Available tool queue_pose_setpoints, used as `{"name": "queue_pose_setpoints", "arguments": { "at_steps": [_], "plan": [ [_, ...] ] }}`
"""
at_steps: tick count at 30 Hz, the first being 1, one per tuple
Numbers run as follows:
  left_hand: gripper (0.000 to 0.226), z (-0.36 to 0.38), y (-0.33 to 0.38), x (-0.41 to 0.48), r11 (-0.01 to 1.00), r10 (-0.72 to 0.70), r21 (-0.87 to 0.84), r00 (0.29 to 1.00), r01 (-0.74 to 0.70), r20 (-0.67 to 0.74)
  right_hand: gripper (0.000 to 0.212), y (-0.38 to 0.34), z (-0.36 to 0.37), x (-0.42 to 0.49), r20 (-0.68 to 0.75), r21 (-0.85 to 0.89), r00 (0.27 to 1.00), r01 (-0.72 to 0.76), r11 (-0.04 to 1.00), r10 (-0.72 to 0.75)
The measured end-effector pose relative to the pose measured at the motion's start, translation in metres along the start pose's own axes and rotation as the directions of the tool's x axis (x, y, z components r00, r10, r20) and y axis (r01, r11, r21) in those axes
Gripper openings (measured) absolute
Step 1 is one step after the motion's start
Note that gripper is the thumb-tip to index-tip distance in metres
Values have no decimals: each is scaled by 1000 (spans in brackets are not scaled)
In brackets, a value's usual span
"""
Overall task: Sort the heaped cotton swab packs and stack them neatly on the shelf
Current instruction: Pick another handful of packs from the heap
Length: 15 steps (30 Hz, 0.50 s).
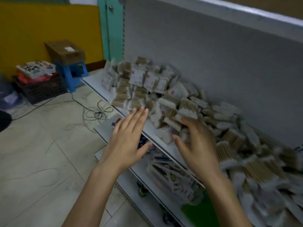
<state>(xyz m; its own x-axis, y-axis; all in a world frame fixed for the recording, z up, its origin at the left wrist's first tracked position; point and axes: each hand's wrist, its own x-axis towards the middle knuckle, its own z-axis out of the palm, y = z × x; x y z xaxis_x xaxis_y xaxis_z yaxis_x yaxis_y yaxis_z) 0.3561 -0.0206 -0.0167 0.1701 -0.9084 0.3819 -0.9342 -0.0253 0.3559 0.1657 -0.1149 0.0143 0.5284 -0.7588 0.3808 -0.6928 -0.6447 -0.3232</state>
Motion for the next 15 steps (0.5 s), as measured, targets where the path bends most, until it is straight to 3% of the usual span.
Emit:
{"name": "queue_pose_setpoints", "arguments": {
  "at_steps": [4, 7, 11, 15],
  "plan": [
    [82, 13, -26, 57, 986, 123, -118, 991, -117, 50, 48, 9, 16, 22, -33, 39, 992, -120, 992, 121],
    [82, 21, -54, 98, 957, 241, -183, 968, -225, 74, 44, -2, 41, 60, -140, -158, 975, -192, 969, 170],
    [76, 24, -98, 149, 898, 374, -283, 923, -336, 91, 40, -15, 82, 113, -251, -428, 947, -293, 855, 198],
    [75, 31, -131, 180, 845, 436, -403, 889, -352, 138, 29, -15, 98, 133, -334, -457, 928, -314, 832, 167]
  ]
}}
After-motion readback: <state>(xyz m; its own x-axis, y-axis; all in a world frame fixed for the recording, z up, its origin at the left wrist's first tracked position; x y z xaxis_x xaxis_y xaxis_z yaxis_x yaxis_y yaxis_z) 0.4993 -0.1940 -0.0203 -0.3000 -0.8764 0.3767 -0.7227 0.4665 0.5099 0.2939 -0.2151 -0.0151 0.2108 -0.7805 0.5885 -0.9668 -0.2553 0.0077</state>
